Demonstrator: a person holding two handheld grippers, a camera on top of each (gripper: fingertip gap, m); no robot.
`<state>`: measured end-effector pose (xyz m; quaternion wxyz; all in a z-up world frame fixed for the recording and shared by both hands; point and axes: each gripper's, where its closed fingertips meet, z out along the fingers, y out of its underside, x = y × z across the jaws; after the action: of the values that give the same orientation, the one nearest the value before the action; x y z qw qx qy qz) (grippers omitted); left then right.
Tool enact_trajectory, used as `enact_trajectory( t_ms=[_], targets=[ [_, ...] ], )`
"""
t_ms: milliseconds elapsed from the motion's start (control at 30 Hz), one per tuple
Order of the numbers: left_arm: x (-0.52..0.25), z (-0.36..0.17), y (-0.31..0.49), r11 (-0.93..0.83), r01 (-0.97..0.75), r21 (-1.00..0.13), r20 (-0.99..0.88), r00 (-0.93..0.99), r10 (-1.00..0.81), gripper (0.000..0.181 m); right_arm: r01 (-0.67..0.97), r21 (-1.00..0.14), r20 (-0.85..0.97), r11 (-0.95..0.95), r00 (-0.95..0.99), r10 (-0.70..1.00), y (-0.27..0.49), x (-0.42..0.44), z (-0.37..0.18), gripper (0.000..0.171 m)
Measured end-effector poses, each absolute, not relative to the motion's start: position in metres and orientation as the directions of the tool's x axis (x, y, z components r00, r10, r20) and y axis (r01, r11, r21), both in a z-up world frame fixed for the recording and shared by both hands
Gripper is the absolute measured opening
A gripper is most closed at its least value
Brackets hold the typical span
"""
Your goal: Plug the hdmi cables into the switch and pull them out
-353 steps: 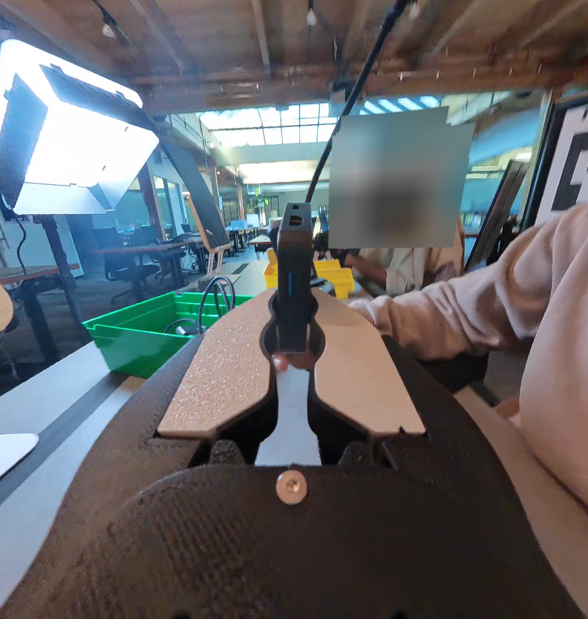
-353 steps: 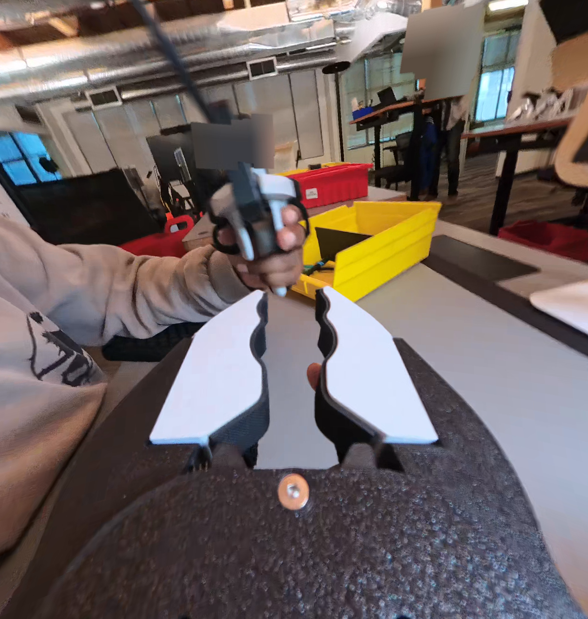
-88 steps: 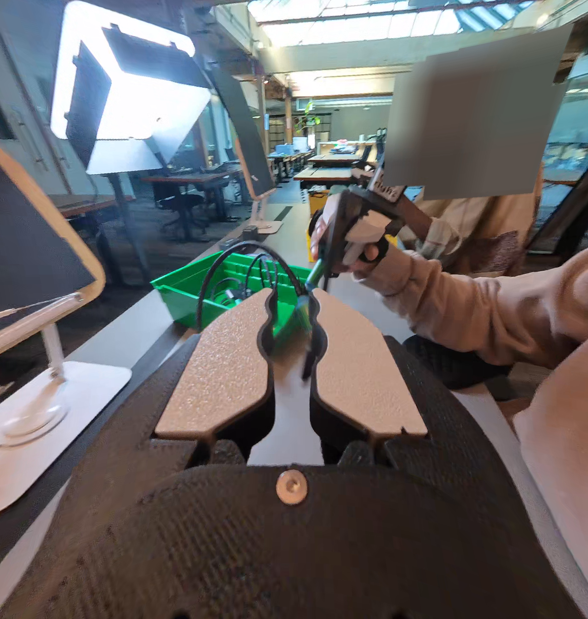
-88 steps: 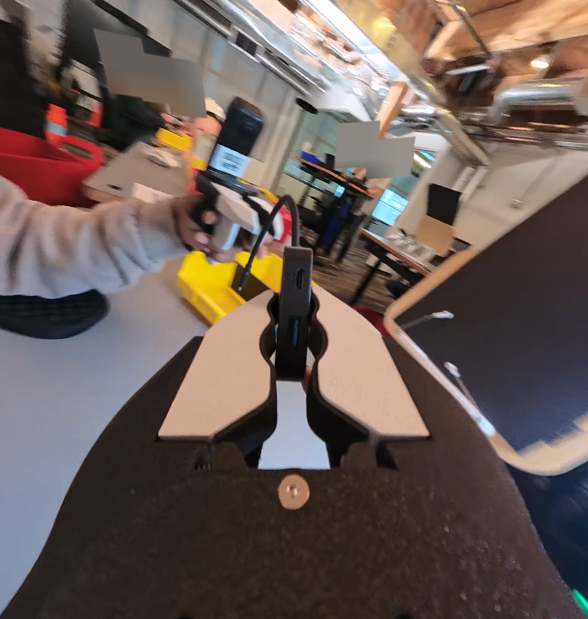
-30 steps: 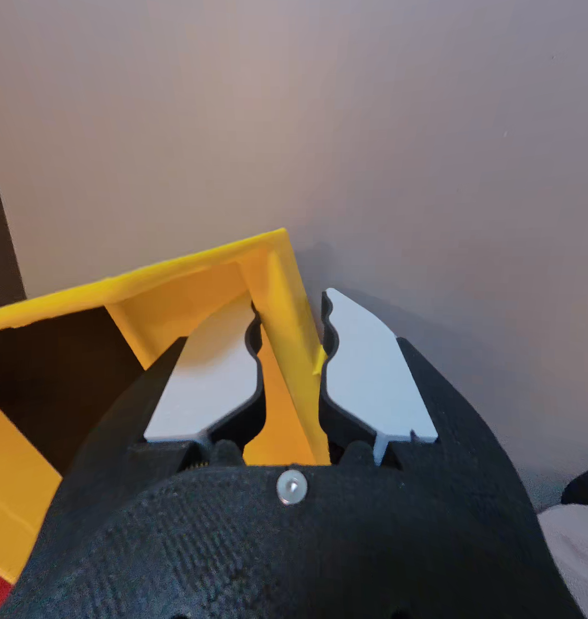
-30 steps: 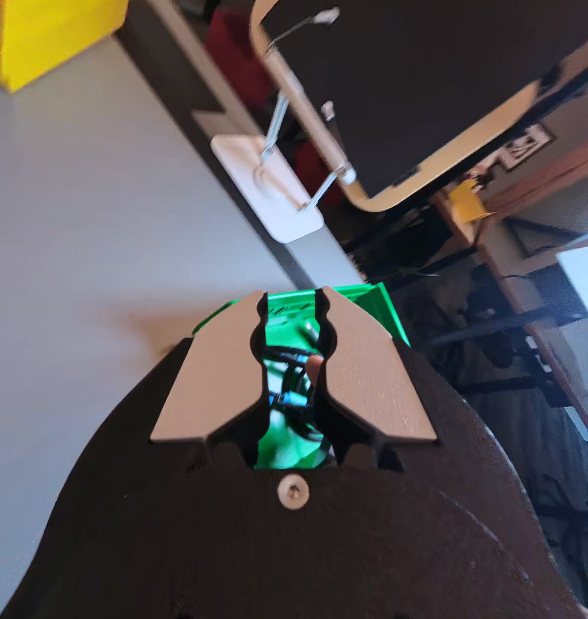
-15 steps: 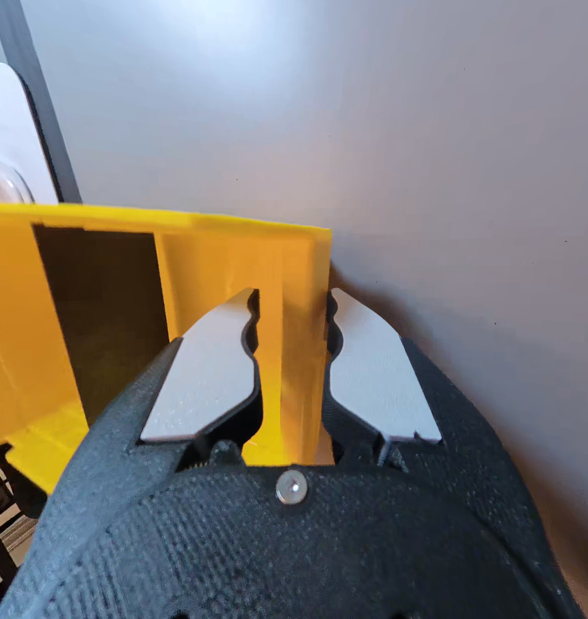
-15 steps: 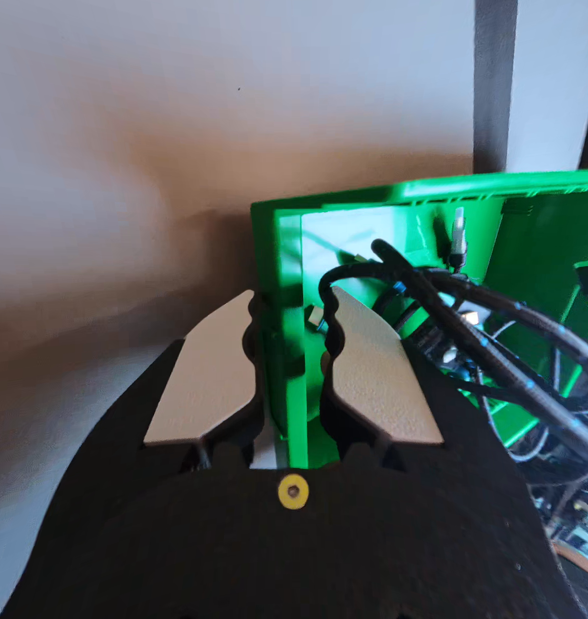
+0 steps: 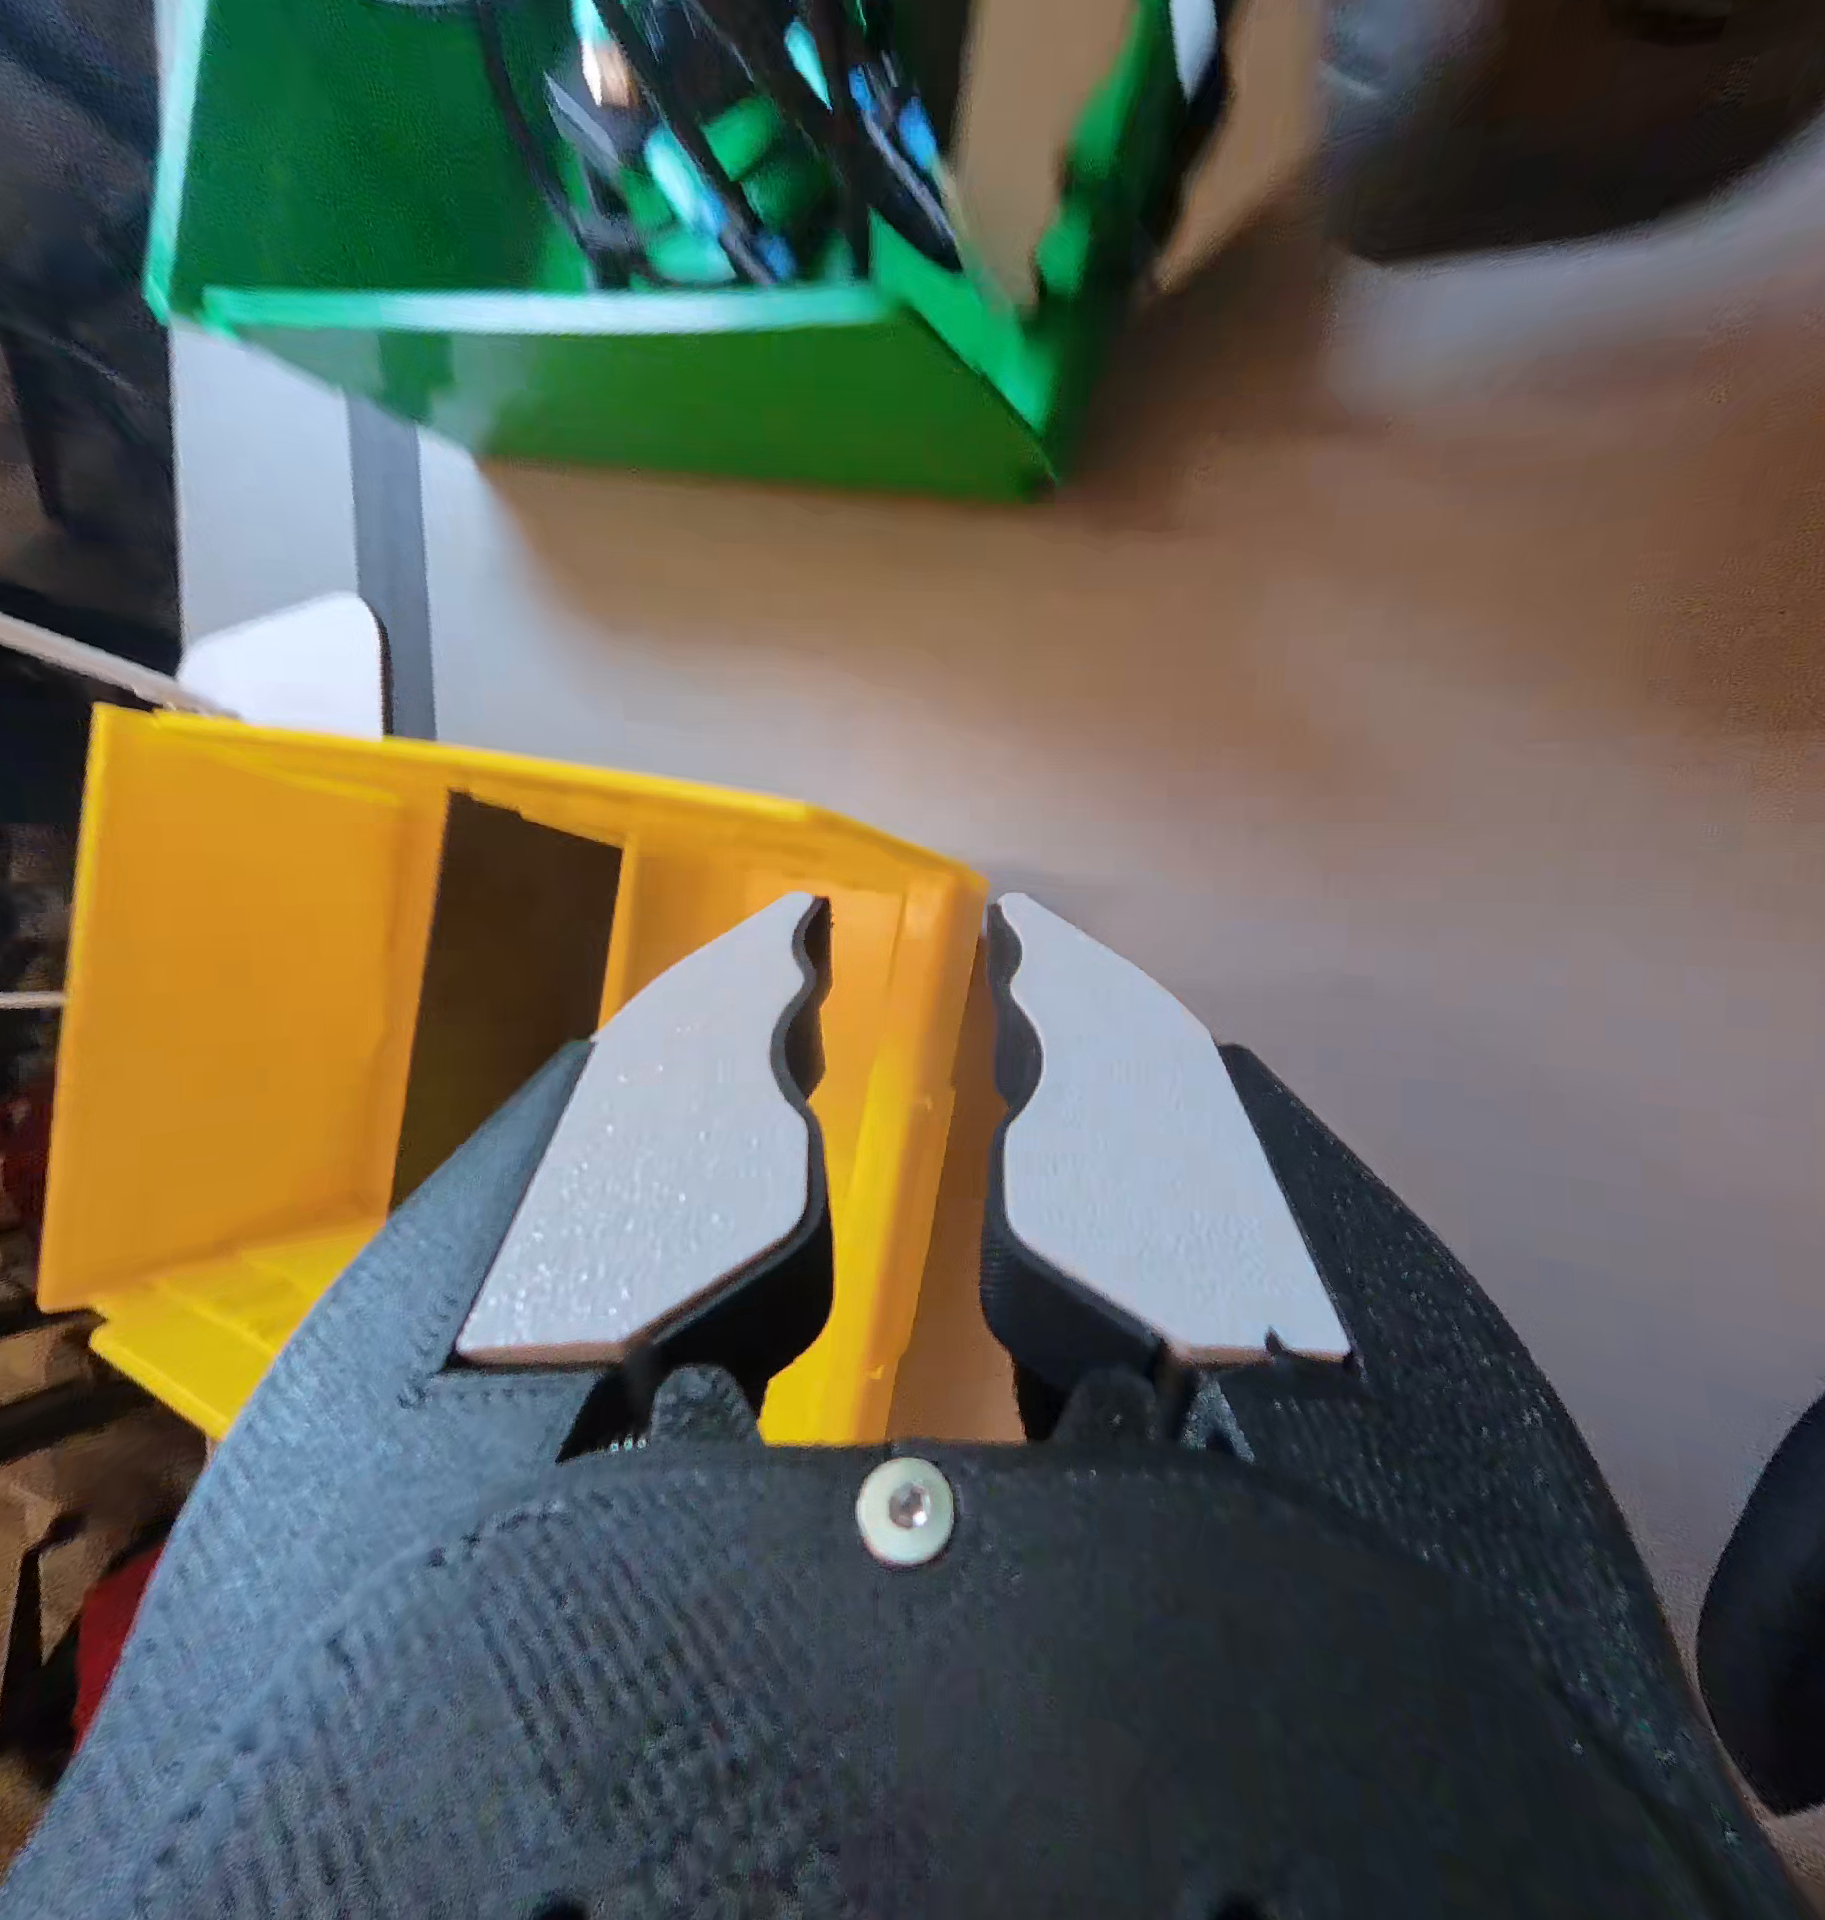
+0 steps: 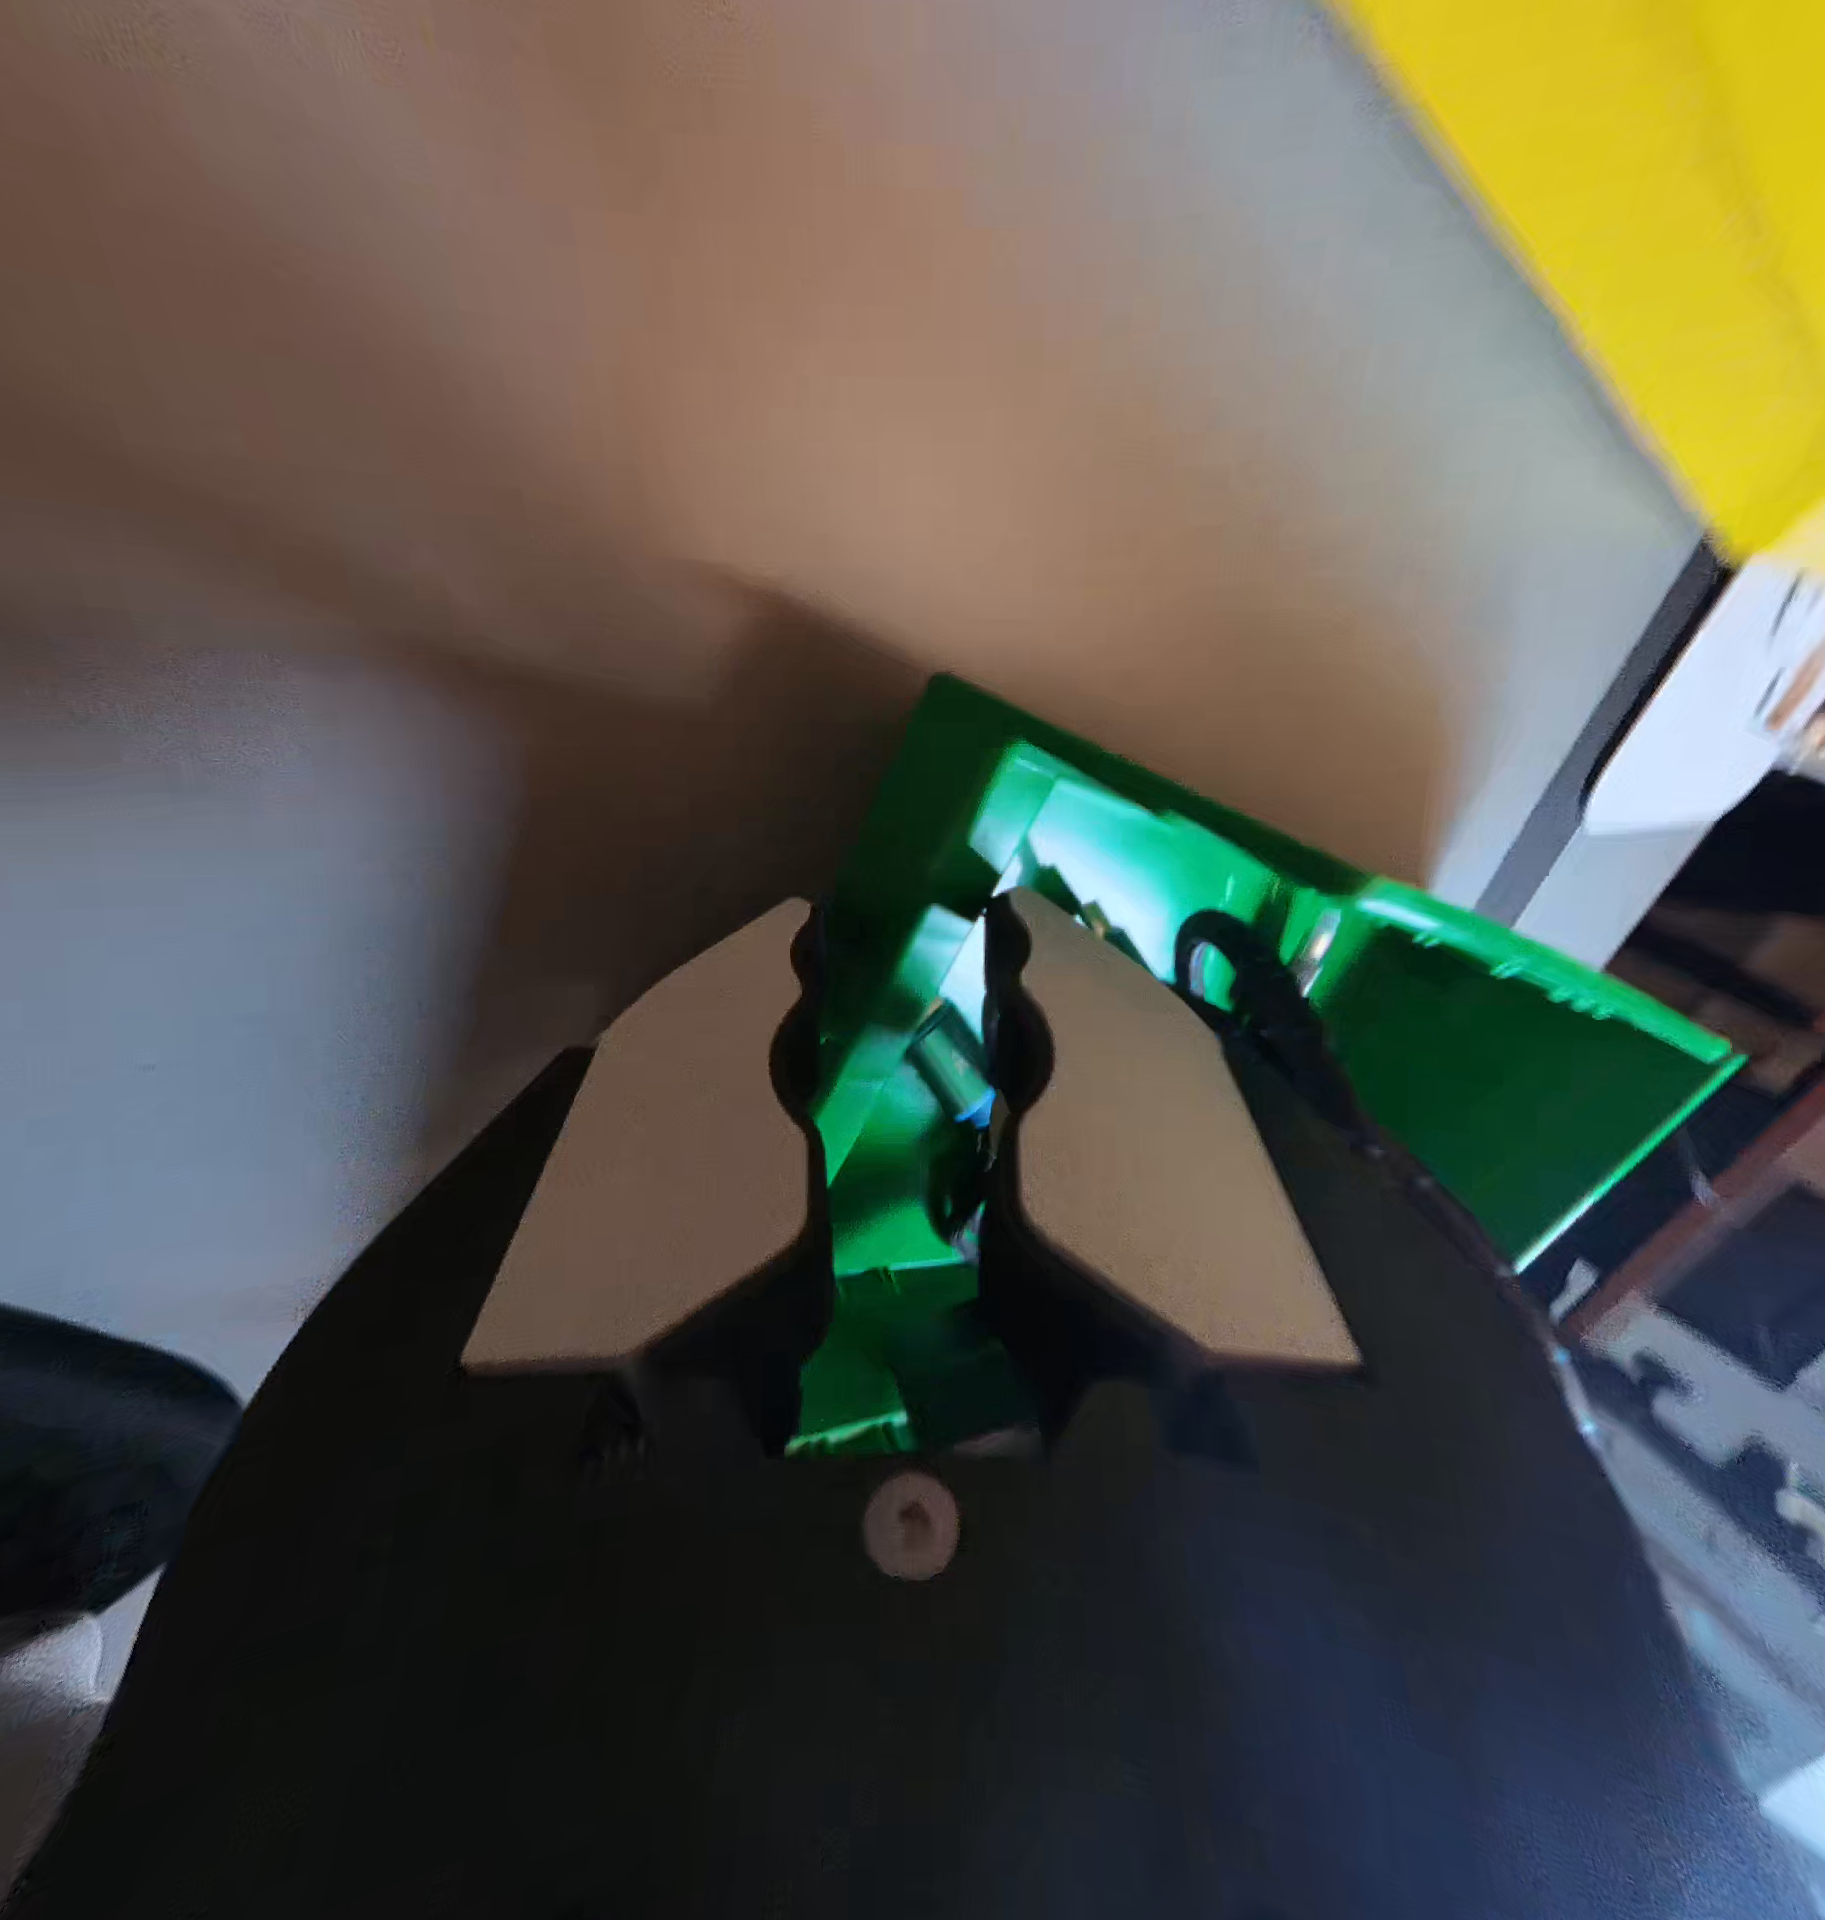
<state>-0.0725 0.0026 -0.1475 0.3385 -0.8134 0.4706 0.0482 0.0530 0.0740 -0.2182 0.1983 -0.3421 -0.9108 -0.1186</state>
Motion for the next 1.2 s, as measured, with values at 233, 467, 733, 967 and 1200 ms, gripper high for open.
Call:
enact_trajectory(
  t_ms=[233, 467, 733, 967, 1200],
  targets=[
    [-0.037, -0.121, 0.002, -0.239, -0.732, -0.638, -0.365, 0.561, -0.743, 0.034, 0.146, -0.659, 0.386, 0.738, -0.777, 0.498, -0.078, 0.077, -0.078, 0.029],
    [-0.019, -0.075, 0.012, -0.217, -0.55, -0.807, -0.333, 0.726, -0.602, 0.034, 0.194, -0.899, 0.406, 0.392, 0.038, 0.913, 0.063, 0.112, 0.038, 0.029],
    [0.002, -0.156, -0.023, -0.369, -0.122, -0.921, 0.04, 0.915, -0.403, 0.039, 0.388, -0.907, -0.004, -0.163, 0.381, 0.925, 0.083, 0.18, -0.162, 0.058],
    [0.021, -0.19, 0.011, -0.371, -0.146, -0.917, -0.032, 0.955, -0.295, 0.034, 0.457, -0.874, 0.054, -0.167, 0.432, 0.9, 0.1, 0.157, -0.189, 0.042],
    [0.019, -0.189, 0.034, -0.368, -0.271, -0.89, -0.171, 0.944, -0.281, 0.028, 0.48, -0.872, 0.177, -0.098, 0.495, 0.85, 0.118, 0.16, -0.184, 0.033]
  ],
)
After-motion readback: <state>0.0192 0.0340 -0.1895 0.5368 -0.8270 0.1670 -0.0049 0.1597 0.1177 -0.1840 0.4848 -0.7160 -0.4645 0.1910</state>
